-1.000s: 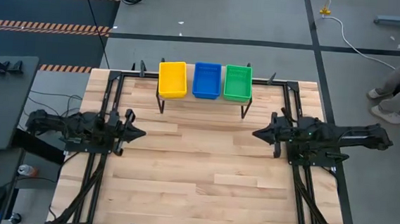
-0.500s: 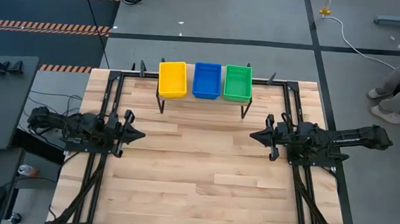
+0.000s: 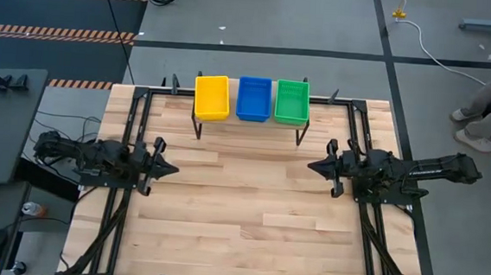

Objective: Stack baskets on shelf by color
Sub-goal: Return to Home Position

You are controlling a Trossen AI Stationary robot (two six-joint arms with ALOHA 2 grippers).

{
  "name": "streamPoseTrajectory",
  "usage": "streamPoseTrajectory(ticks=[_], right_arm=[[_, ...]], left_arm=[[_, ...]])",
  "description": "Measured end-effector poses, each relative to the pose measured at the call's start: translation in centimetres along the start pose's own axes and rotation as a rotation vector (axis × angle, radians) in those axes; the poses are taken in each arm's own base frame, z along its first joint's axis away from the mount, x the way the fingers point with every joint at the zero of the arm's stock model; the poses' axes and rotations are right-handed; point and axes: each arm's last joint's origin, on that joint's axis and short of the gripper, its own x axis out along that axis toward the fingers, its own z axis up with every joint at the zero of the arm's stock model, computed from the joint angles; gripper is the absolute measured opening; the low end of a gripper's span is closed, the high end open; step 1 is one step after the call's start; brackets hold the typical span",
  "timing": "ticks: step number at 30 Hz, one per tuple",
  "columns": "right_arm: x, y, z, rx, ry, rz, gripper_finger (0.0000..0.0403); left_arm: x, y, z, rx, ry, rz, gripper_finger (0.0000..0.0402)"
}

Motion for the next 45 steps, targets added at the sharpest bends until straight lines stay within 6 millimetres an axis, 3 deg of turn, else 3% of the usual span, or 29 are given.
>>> streamPoseTrajectory(ticks=[9,22,30,45], right_arm=[[0.0,0.0,0.1,0.042,-0.010,-0.053,0.0008],[-0.3,-0.2,-1.2,0.060,0.118,-0.071,0.0008],[-0.5,-0.3,-1.5,0.040,0.152,-0.115,0.0008],[-0.5,-0.3,-1.6,0.036,0.165,-0.117,0.0020]], left_arm=[[0.0,0.2,-0.4,0.058,0.043,0.068,0.0006],[-0.5,0.4,-0.4,0.046,0.213,0.116,0.0006],[-0.1,0.4,-0.8,0.051,0.085,0.107,0.0005],[0.0,0.4,-0.8,0.120,0.086,0.122,0.0021]])
